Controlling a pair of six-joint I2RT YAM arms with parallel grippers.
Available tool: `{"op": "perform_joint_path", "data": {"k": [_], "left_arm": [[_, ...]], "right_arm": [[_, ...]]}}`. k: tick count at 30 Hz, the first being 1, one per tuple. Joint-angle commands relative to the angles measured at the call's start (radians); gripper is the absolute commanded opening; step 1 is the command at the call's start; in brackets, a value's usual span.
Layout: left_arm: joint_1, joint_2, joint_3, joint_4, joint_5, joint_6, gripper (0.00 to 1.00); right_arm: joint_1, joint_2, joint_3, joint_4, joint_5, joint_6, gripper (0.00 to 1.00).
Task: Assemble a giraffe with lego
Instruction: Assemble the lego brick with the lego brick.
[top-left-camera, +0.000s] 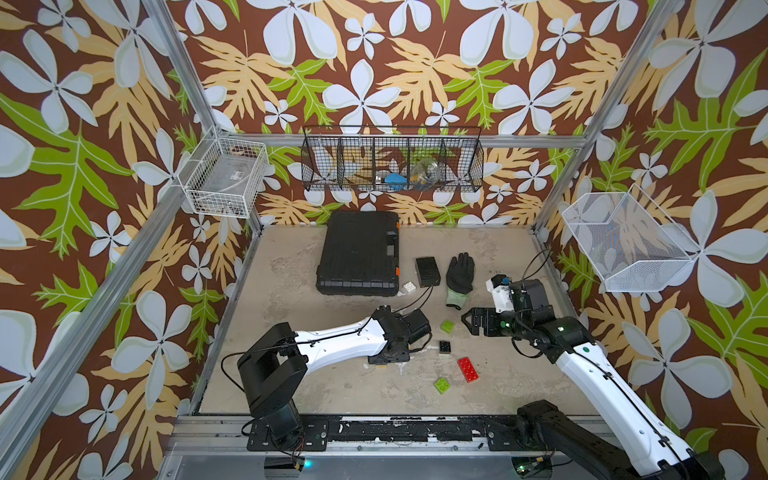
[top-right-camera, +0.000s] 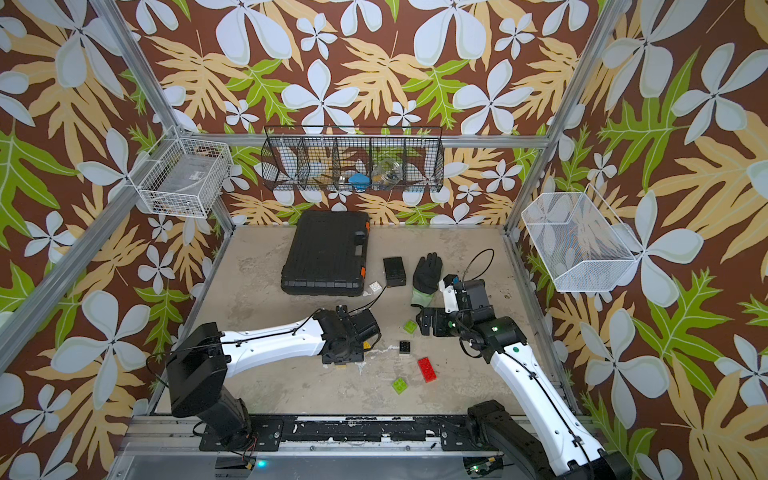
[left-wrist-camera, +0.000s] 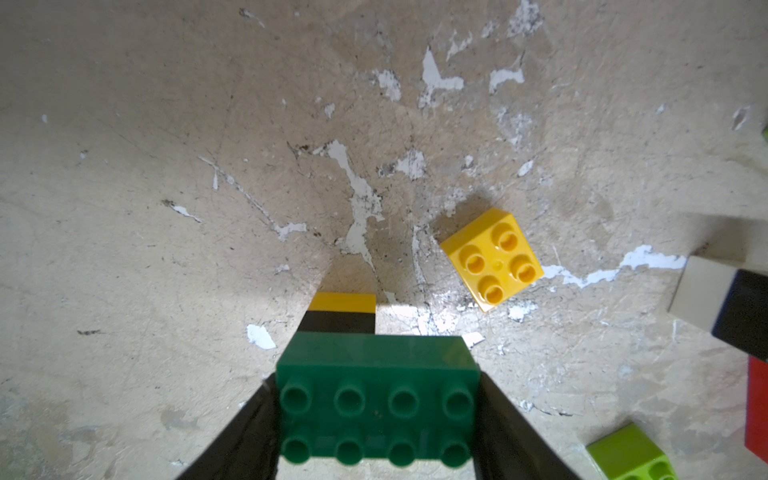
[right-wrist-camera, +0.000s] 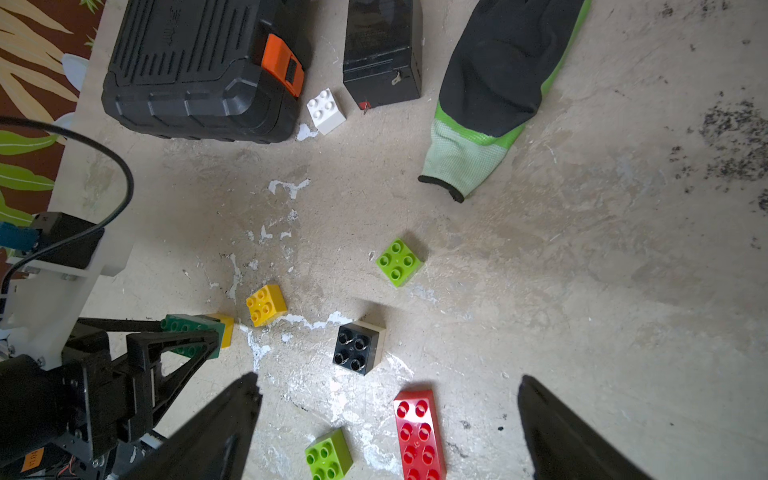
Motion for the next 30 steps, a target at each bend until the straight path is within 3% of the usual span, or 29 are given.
{"op": "perform_joint_path", "data": {"k": [1,30], "left_arm": [[-0.001,0.023,-0.011,-0.028,0.031,-0.013,0.33],[-0.043,-0.023,-0.045,-0.042,0.024,-0.044,0.32]], "right_arm": [[0.005,-0.001,0.002,0.013,0.013,-0.015,0.99],[0.006,0.002,0.009,0.003,0.021,-0.019,0.99]]}}
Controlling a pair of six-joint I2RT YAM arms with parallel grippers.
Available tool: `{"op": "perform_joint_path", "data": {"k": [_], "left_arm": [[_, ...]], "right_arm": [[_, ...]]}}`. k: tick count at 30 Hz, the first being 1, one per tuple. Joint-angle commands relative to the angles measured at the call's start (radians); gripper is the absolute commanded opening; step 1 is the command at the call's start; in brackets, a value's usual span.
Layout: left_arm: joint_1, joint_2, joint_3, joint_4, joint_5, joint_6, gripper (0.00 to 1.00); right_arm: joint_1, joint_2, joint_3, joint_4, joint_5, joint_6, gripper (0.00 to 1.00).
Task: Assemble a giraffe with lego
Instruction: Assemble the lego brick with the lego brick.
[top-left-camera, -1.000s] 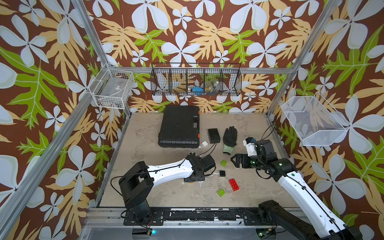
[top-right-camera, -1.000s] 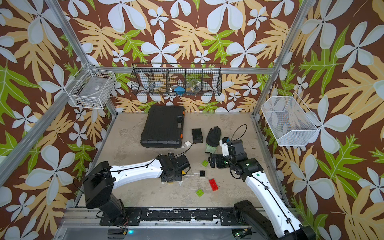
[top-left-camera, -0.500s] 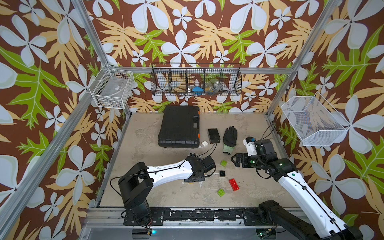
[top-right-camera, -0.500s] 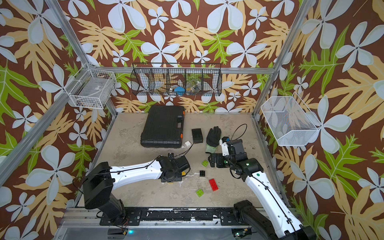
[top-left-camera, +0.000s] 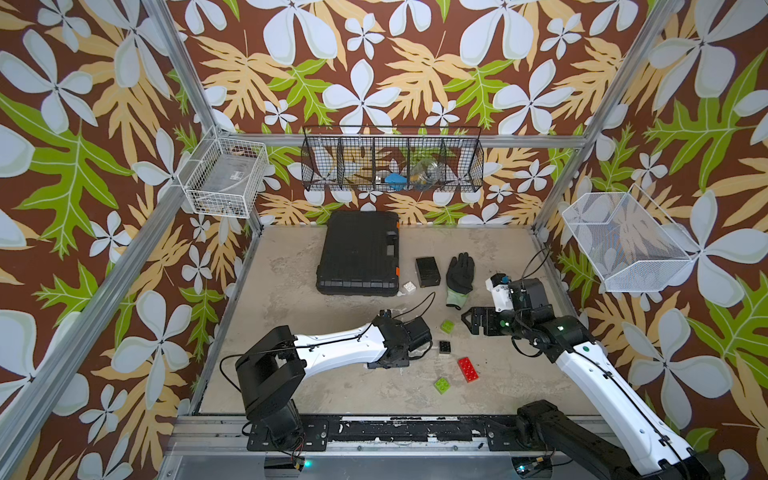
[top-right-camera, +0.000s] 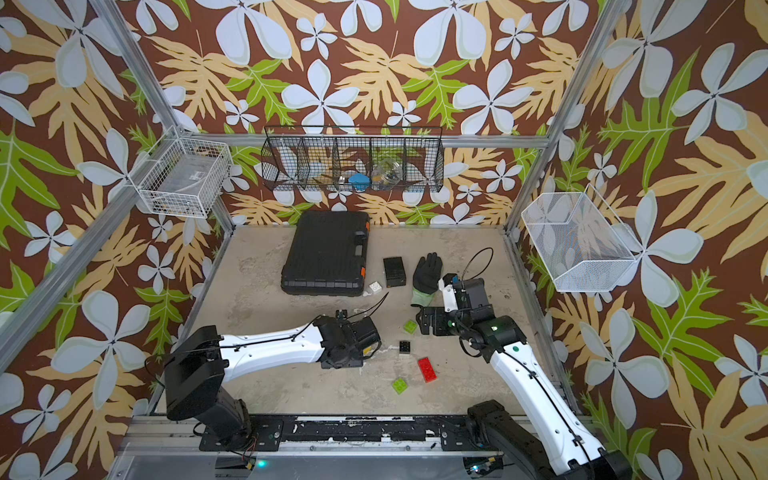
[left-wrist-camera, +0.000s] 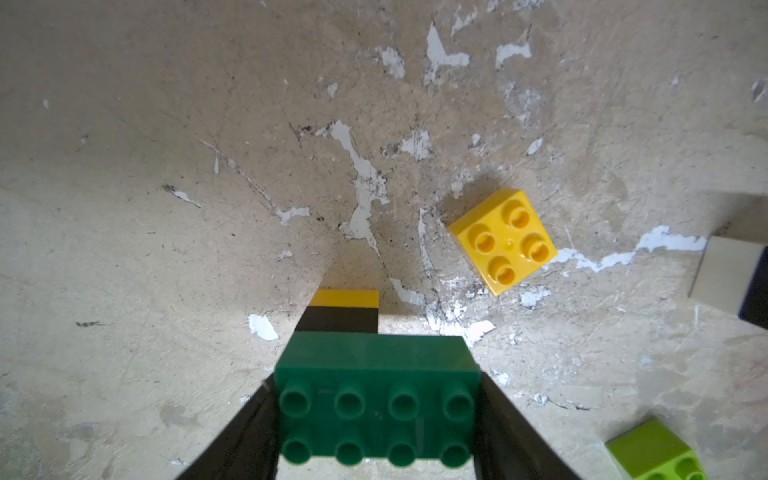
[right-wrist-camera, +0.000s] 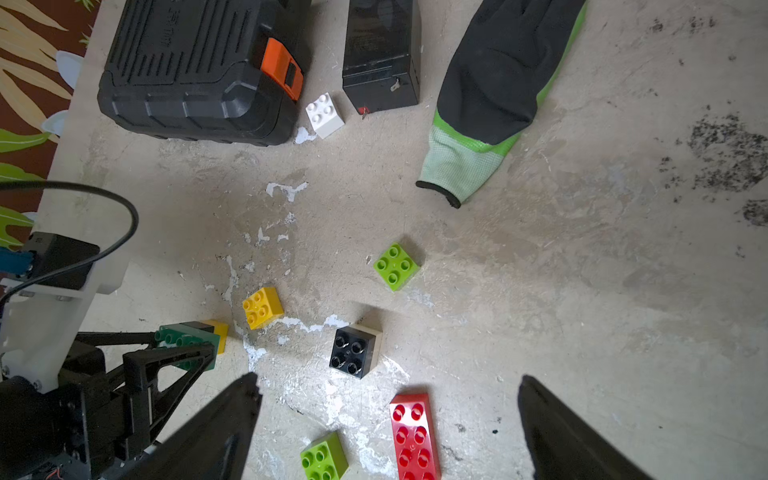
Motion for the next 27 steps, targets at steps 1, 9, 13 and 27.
{"op": "perform_joint_path", "data": {"k": [1,9,13,27], "left_arm": [[-0.002,0.001,-0.007,-0.048,0.046,-0.019,0.32],[0.000,0.034,-0.071,0.024,0.084,-0.006,0.32],[0.003,0.050,-0.111,0.060,0.108,-0.001,0.31],[-0.006,0.085,0.286,-0.050,0.037,0.114,0.31]], "right_arm": [[0.000,-0.002,-0.001,0.004,0.003,-0.009,0.99],[0.000,-0.007,0.005,-0.002,0.010,-0.009,0.99],[0.000,-0.009,0.006,-0.009,0.016,-0.014,0.99],[-0.021,0.033,-0.016,-0.038,0.012,0.002,0.99]]}}
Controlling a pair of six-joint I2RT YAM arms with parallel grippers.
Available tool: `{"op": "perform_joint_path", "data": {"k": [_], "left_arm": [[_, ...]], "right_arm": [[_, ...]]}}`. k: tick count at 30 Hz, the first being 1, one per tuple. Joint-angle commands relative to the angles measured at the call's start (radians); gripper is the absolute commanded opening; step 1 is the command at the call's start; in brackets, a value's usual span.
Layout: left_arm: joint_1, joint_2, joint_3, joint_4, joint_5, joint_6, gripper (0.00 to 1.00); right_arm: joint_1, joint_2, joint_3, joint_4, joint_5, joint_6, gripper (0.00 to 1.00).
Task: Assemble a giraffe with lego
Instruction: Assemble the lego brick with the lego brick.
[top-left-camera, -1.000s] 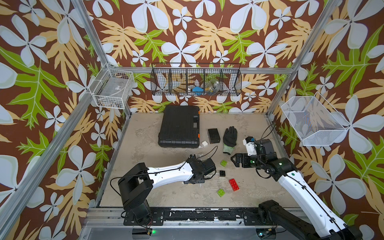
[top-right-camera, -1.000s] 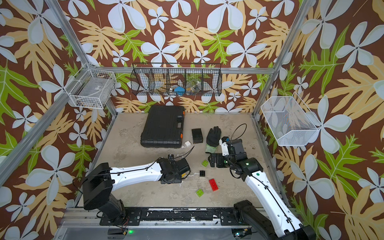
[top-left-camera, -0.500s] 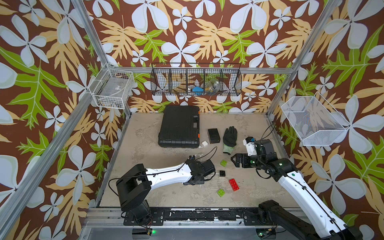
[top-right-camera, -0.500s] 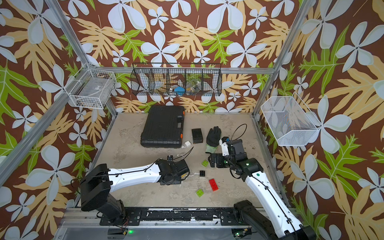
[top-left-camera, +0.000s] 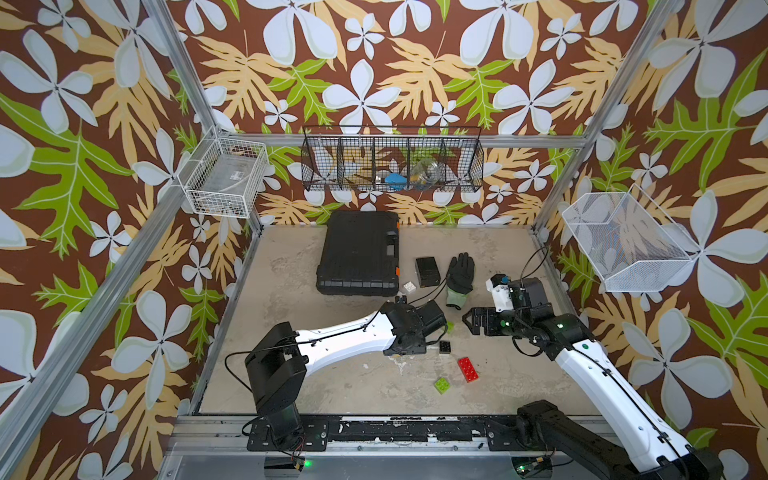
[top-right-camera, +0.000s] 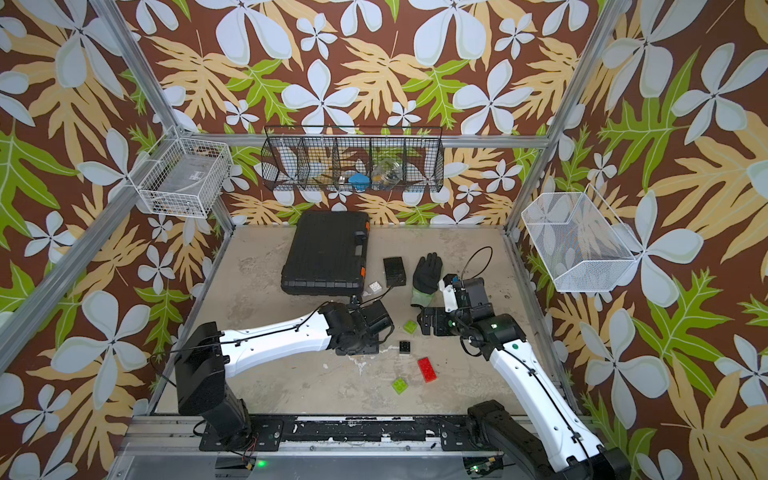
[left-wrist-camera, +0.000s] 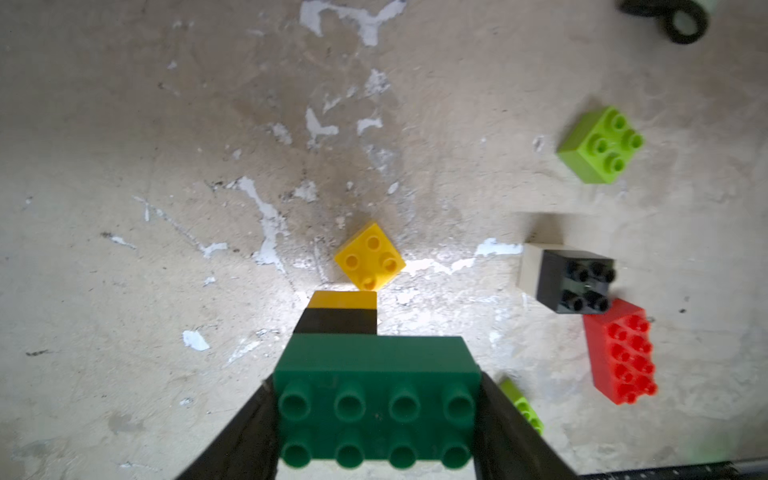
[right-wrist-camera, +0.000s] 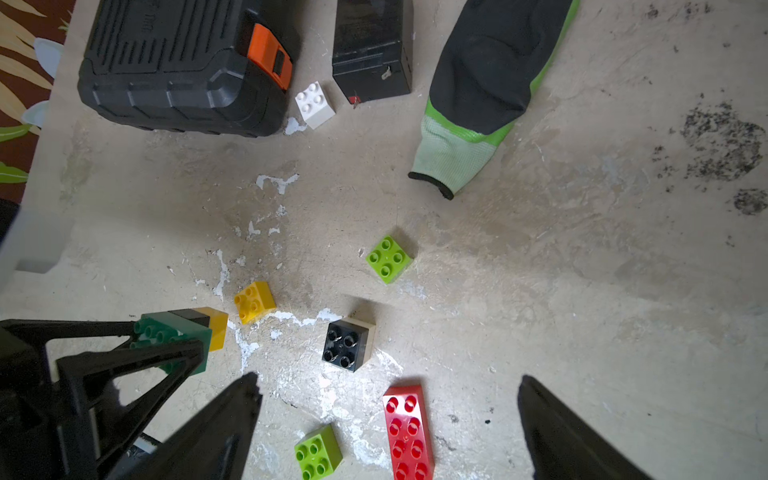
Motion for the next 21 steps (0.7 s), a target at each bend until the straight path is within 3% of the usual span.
{"op": "perform_joint_path", "data": {"k": [1,12,21], "left_arm": [[-0.007,0.025,0.040,0.005,0.029,0.055,0.31],[-0.028,0.104,0.087,0.123,0.140,0.124,0.31],[-0.026,0.205,0.169,0.111,0.132,0.158,0.31]], "right_arm": [[-0.012,0.016,-0.025,-0.003,0.005,0.015,0.99],[-0.063,0.073,-0.109,0.063,-0.014,0.098,0.99],[-0.071,0.091,-0.110,0.078,-0.013,0.097,0.99]]}}
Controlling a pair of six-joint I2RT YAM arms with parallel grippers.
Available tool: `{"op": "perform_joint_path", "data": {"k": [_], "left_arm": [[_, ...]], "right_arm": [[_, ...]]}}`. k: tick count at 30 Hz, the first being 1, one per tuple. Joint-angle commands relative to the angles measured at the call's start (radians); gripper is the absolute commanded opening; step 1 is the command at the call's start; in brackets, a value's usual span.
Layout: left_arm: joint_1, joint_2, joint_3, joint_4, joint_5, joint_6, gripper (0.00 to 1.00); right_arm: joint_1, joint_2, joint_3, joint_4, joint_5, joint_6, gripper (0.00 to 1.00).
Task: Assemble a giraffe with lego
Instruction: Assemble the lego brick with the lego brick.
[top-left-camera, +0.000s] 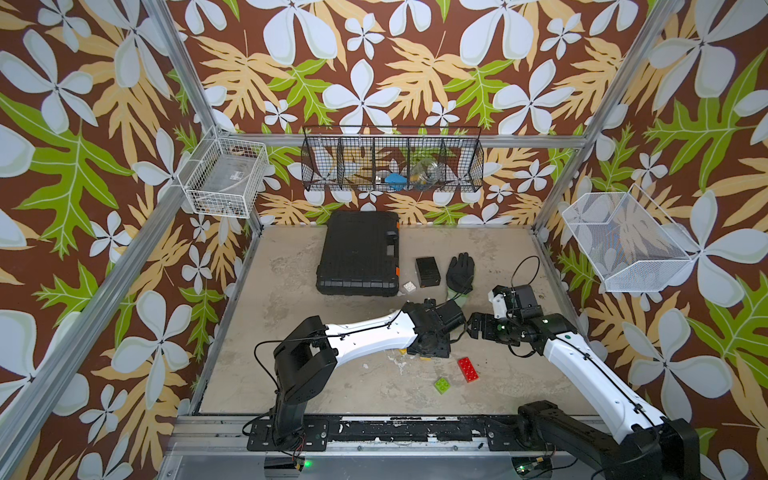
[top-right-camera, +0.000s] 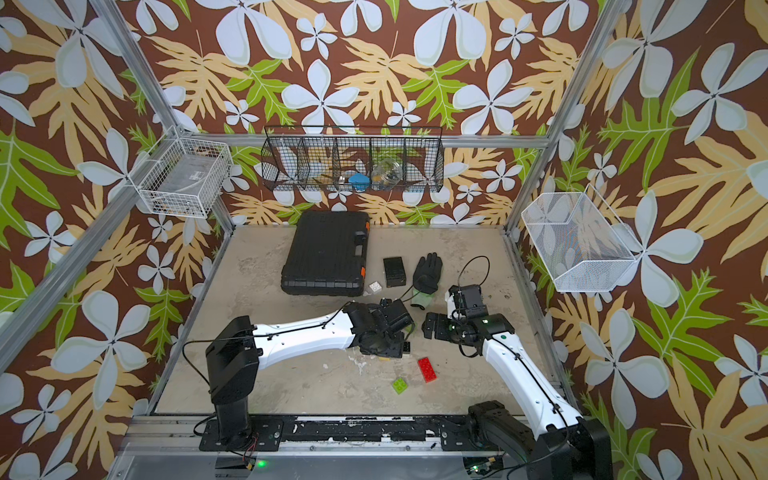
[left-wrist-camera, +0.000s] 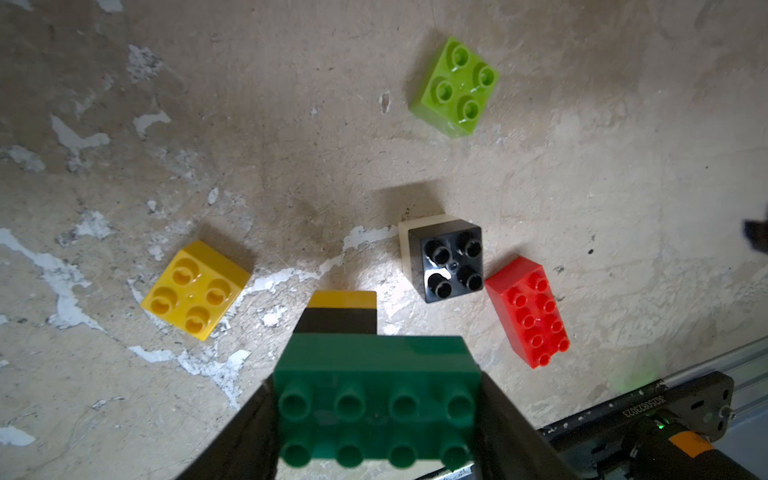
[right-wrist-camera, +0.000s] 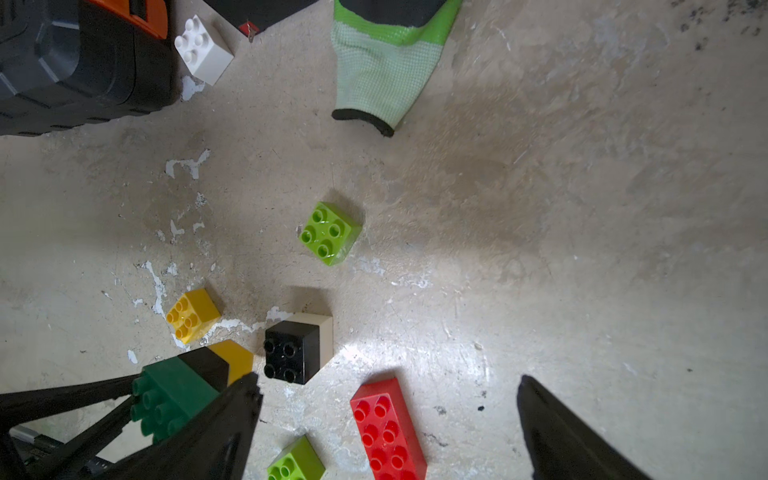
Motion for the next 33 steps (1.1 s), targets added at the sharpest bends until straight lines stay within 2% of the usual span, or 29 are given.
{"op": "perform_joint_path", "data": {"k": [1,6,18,33], "left_arm": [[0.002,0.042,0.053,-0.019,-0.015,0.032,0.31],[0.008,0.101,0.118,-0.069,-0.043,0.036,0.31],[0.020,0.133,0.126,-0.096,-0.052,0.011,0.31],[0.018,0.111,0.143,-0.098,-0.029,-0.014,0.31]], "right_arm": [[-0.001,0.000,0.007,0.014,0.000,0.001,0.99],[-0.001,-0.010,0.015,0.012,0.006,-0.003,0.99],[0.000,-0.011,0.028,0.014,0.015,-0.002,1.00],[0.013,-0.029,0.034,0.014,0.023,-0.003,1.00]]}}
